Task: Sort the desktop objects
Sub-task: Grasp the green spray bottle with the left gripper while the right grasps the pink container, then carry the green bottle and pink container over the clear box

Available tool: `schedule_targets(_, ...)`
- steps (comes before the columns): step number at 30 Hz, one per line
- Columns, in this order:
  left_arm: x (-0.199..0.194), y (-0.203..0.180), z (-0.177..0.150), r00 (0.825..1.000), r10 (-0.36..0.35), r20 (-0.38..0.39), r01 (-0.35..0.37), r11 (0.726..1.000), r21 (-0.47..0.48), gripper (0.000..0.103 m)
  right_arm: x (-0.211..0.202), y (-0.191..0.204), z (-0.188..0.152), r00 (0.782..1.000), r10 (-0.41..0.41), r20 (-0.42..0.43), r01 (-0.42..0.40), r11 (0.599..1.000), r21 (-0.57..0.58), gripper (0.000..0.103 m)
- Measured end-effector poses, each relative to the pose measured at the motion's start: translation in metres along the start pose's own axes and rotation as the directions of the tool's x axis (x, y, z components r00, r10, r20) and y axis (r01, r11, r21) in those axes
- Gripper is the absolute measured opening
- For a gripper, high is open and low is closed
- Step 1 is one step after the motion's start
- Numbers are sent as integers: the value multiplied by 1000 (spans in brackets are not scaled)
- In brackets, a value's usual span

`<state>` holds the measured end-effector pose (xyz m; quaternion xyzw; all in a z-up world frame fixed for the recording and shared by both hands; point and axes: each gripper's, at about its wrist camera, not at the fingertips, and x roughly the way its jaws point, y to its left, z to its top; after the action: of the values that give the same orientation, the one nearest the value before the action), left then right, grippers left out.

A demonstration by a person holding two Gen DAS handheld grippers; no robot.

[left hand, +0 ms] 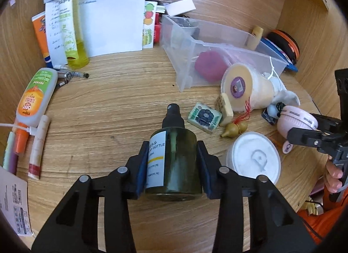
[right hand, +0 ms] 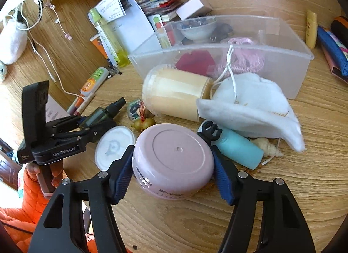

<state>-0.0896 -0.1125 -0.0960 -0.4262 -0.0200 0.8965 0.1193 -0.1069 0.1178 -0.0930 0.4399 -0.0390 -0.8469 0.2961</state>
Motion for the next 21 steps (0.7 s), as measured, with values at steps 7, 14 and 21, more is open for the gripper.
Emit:
schedule_targets(7,-17,-1,8,997,0,79,3,999,-40,41,-20,1,3,999,-1,50,1,1000,-13,63)
schedule_targets(14,-36,-5,25,983,-23,184,37,997,-72,41,-35,3,10,994,-8,105,10,1000,-21,63)
schedule_targets(21,-47,-13,43,966,-28,256,44,997,-57,41,-48,-8,28,987,-17,160,22,999,-29,63)
